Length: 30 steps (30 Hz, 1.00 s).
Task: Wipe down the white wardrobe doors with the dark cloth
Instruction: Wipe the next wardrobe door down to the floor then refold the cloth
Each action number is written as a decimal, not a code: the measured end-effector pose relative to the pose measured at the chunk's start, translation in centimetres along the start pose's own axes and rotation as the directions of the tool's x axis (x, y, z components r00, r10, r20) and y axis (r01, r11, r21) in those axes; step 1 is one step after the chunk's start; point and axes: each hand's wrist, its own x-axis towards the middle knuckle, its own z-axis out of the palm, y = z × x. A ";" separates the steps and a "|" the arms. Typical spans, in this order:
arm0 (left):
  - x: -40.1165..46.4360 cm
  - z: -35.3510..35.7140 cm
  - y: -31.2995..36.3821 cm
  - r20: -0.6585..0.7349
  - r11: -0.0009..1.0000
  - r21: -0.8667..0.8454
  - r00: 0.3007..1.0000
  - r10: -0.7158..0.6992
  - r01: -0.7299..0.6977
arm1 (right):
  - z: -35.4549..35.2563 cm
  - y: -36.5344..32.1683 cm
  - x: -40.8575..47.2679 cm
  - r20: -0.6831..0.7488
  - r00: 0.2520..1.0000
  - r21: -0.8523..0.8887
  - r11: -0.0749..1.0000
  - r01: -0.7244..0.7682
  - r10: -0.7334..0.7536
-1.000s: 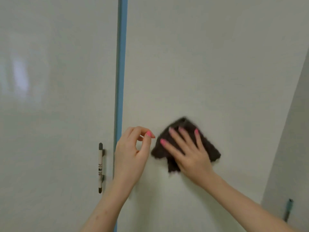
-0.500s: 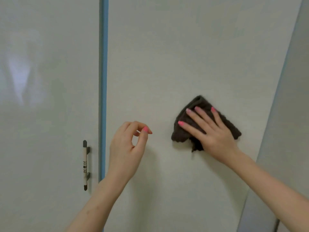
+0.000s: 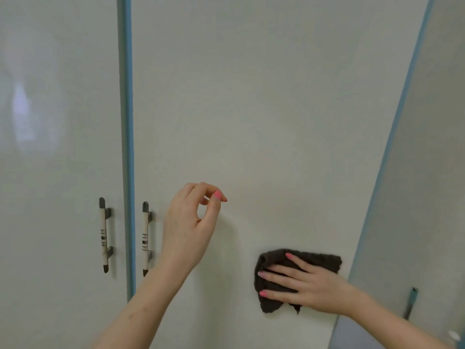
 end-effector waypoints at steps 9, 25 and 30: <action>-0.7 2.3 0.7 -0.024 1.000 -0.015 1.000 -0.008 0.008 | -3.4 14.2 -0.6 -0.194 0.911 0.103 0.931 -0.350 0.364; -3.7 4.1 -0.3 0.011 0.995 0.057 0.996 -0.087 0.087 | 1.5 -3.4 -5.1 0.006 0.992 0.016 0.992 -0.123 0.123; -3.9 5.0 -0.6 0.023 0.995 0.052 0.996 -0.088 0.087 | -1.7 5.3 -0.8 -0.231 0.803 0.108 0.834 -0.541 0.550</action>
